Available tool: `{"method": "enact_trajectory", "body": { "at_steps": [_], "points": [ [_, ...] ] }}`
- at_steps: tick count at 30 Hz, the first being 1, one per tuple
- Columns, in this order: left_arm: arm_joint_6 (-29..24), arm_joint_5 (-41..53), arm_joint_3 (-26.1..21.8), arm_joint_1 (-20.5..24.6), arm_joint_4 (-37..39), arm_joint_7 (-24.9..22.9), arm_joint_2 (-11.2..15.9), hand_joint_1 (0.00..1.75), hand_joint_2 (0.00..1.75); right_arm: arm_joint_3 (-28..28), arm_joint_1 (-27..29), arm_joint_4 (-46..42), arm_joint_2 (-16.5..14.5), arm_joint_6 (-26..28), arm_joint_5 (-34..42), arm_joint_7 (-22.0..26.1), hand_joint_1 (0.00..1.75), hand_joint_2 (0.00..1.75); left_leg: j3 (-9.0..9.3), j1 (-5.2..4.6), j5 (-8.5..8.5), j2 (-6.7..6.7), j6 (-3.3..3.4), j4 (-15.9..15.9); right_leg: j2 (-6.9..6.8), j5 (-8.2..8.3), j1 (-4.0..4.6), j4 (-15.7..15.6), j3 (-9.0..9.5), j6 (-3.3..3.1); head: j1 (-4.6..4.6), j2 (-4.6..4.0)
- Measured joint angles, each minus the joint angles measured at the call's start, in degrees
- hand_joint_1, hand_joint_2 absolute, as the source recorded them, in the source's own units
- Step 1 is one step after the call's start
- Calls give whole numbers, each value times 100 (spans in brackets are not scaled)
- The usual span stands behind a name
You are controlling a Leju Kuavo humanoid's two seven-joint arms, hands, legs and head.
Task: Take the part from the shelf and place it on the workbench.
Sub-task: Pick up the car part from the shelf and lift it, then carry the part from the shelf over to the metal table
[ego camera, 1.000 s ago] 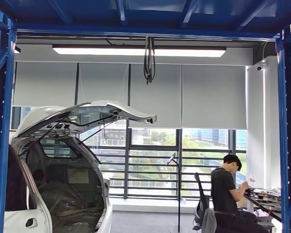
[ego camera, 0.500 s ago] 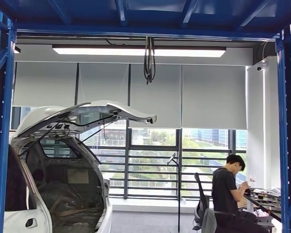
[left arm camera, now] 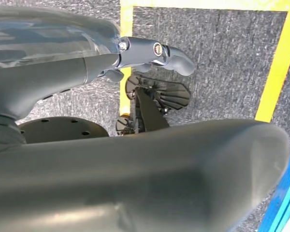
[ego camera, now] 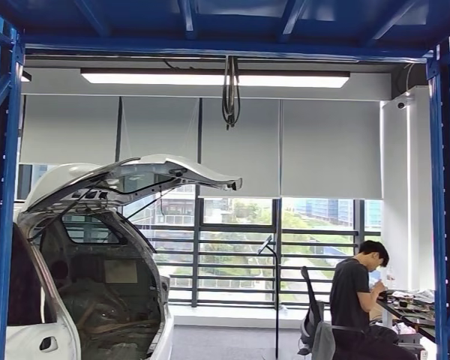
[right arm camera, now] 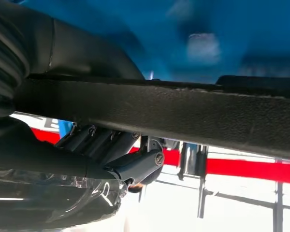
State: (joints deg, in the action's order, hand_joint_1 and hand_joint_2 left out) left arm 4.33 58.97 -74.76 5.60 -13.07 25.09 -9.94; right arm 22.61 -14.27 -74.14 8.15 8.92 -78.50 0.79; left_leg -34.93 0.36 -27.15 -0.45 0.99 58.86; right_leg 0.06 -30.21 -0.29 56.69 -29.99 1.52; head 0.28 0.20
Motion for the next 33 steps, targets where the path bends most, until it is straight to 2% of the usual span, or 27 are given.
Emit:
{"method": "enact_trajectory", "body": {
  "at_steps": [8, 14, 18, 23, 28, 33],
  "points": [
    [-115, -24, 12, -10, 0, -12, 0, 0, 175, -251, 353, -1118, 3, 111, -19, 83, 175, 175, 0, 1, 0, 0, 0, 0, 1, 0, 0, 0, -2, 0, 0, 0],
    [-94, -113, 6, -17, 0, -113, 0, 0, 175, -527, 448, -2269, 1, 179, 667, 279, 175, 175, -1, 0, 0, 0, 0, 0, -1, 0, 0, 0, -1, 0, 0, 0],
    [1, -208, -14, -24, 0, -145, 0, 0, 175, -904, 467, -2922, -130, 99, 1979, 475, 175, 175, -1, 0, 0, 0, 0, 0, 0, 0, -1, 0, -1, 0, 0, 0],
    [156, -434, -122, -27, 0, -139, 1, 0, 175, -1516, 516, -3417, -538, -98, 3807, 906, 175, 175, 0, 0, 0, 0, 0, 0, -2, 0, 0, 0, -2, 0, 0, 0],
    [185, -551, -232, -33, 0, -68, 14, 0, 175, -2167, 795, -3837, -1050, -426, 5192, 1403, 175, 175, -1, 2, 0, 0, -1, -1, -2, -4, 1, 0, -2, -4, 0, 0],
    [179, -566, -297, -40, 0, -65, 42, 0, 175, -2491, 1095, -3997, -1433, -908, 6260, 1797, 175, 175, 0, 2, -3, 0, -4, -2, -1, -6, 2, 0, -2, -7, 0, 0]
  ]
}}
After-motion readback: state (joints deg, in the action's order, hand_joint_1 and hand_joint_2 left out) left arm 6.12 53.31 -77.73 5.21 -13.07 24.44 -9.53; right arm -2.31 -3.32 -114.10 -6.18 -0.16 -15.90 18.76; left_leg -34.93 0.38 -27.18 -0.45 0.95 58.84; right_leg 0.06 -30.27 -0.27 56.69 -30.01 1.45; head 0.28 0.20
